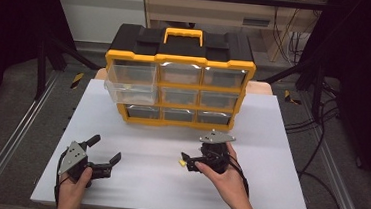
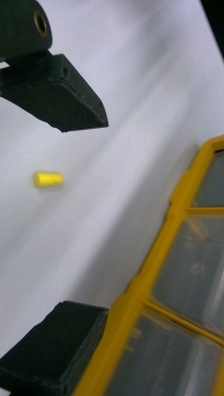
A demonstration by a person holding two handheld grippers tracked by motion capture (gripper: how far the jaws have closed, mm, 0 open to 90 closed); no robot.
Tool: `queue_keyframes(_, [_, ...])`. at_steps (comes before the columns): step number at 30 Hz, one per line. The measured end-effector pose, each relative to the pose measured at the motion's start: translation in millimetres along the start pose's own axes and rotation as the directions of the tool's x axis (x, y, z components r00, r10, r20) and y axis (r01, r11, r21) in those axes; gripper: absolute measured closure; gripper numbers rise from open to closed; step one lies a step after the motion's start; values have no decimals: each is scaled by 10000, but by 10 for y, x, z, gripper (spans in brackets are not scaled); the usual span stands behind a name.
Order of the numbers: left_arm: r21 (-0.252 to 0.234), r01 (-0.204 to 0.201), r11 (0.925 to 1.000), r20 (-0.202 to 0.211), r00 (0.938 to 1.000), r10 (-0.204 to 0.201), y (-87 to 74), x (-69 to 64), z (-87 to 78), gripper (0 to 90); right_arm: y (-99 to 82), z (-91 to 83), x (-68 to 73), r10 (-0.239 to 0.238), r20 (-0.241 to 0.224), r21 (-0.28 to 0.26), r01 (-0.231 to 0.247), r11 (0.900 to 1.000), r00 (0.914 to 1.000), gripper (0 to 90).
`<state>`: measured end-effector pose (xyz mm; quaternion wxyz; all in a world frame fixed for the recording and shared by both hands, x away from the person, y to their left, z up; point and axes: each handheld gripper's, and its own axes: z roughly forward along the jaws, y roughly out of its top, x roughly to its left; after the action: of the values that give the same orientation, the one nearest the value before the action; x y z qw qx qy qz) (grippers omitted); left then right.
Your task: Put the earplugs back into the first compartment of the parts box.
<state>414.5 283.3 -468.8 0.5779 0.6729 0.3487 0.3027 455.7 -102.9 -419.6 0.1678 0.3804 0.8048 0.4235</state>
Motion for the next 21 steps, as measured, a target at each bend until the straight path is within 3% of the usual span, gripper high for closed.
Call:
queue_keyframes(5, [72, -50, 10000, 34, 10000, 50, -6, -7, 16, 11, -96, 86, 24, 3, -58, 462, 0, 9989, 10000, 95])
queue_keyframes(11, [52, -84, 10000, -4, 10000, 84, -2, -8, 0, 11, -182, 176, 47, 82, -303, 1328, -41, 9911, 9995, 260])
queue_keyframes(21, [78, -165, 9998, 97, 9998, 164, 4, -22, 16, 11, -245, 357, 99, 131, -799, 1641, 2, 9864, 9967, 550])
